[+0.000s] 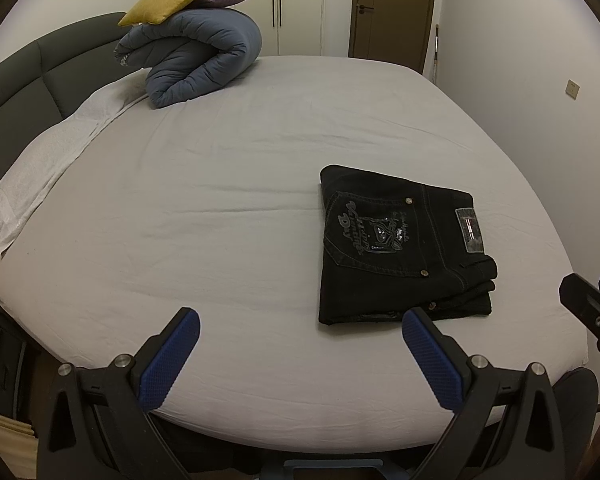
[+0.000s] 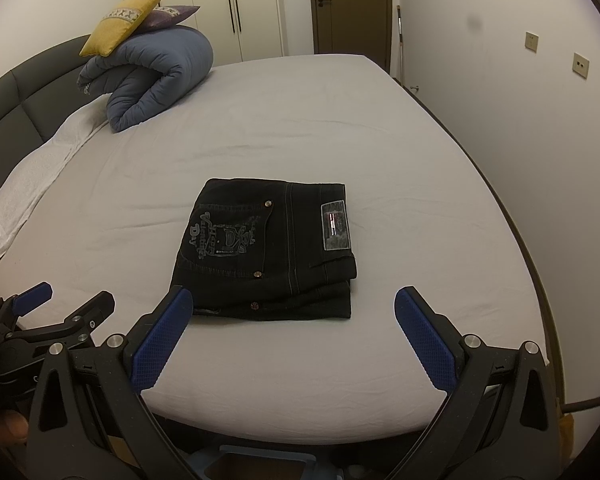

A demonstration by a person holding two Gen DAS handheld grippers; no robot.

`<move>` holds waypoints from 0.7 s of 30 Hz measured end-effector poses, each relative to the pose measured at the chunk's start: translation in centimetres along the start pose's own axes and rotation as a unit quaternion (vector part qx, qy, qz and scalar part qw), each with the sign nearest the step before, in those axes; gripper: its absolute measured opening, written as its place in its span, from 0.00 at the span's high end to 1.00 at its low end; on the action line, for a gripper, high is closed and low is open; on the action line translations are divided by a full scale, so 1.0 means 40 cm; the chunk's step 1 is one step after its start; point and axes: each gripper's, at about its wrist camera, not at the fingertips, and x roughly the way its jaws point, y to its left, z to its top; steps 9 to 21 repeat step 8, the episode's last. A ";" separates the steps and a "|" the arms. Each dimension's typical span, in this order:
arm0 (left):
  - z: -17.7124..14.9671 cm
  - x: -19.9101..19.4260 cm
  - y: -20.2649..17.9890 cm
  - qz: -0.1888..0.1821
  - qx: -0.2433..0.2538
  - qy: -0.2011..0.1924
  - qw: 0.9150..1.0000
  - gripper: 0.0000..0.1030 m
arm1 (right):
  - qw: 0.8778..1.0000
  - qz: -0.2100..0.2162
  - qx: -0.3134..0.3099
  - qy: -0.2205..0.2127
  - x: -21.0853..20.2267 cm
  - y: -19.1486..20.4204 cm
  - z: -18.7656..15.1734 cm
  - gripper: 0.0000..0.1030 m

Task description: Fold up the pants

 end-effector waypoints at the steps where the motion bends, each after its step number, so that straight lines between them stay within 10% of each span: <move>1: 0.000 0.000 -0.003 0.000 0.001 0.000 1.000 0.00 | 1.000 0.000 0.000 0.001 0.000 0.001 -0.003 0.00; 21: -0.003 -0.001 -0.011 0.011 0.008 -0.005 1.000 0.00 | 1.000 0.002 0.001 0.004 0.007 -0.015 -0.002 0.00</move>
